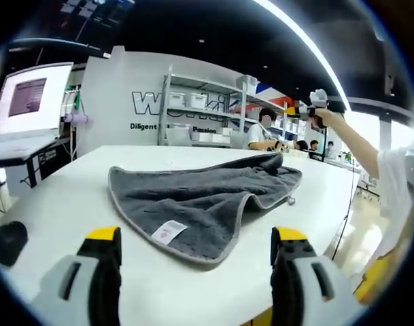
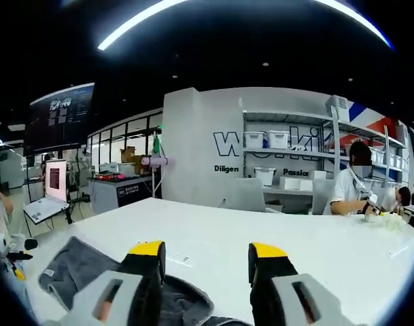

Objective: Fold the towel on the table until its edges align and the towel forms a compact rectangular stack.

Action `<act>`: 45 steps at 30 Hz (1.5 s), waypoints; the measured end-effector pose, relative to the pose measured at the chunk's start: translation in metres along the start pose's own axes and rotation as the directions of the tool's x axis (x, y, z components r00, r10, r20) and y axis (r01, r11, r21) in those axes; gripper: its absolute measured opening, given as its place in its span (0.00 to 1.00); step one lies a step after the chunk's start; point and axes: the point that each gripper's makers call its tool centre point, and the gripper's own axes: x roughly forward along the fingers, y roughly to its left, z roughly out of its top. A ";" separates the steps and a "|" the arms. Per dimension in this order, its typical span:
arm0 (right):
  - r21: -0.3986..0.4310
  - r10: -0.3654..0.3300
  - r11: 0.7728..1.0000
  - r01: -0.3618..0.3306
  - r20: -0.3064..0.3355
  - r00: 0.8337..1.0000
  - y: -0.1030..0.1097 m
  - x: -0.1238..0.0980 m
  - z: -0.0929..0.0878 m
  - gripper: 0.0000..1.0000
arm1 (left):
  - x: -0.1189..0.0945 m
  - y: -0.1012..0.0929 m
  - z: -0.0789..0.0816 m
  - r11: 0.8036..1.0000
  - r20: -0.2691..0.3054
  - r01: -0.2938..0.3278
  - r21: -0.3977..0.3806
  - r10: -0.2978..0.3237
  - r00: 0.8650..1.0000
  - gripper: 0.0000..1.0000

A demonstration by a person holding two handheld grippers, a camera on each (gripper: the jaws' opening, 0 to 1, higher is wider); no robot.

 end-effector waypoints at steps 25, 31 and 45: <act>-0.015 -0.016 1.000 0.016 -0.038 0.999 -0.016 -0.041 -0.028 0.51 | 0.010 -0.010 -0.004 0.999 -0.012 0.033 -0.001 -0.033 0.999 0.96; -0.051 0.047 0.997 -0.051 -0.068 0.997 0.002 -0.051 -0.041 0.52 | 0.011 -0.012 -0.004 0.999 -0.011 0.038 0.001 -0.038 0.999 0.96; -0.096 0.152 0.983 -0.159 -0.072 0.986 0.070 -0.091 -0.073 0.67 | 0.014 -0.013 -0.003 0.999 -0.016 0.047 0.013 -0.047 0.999 0.96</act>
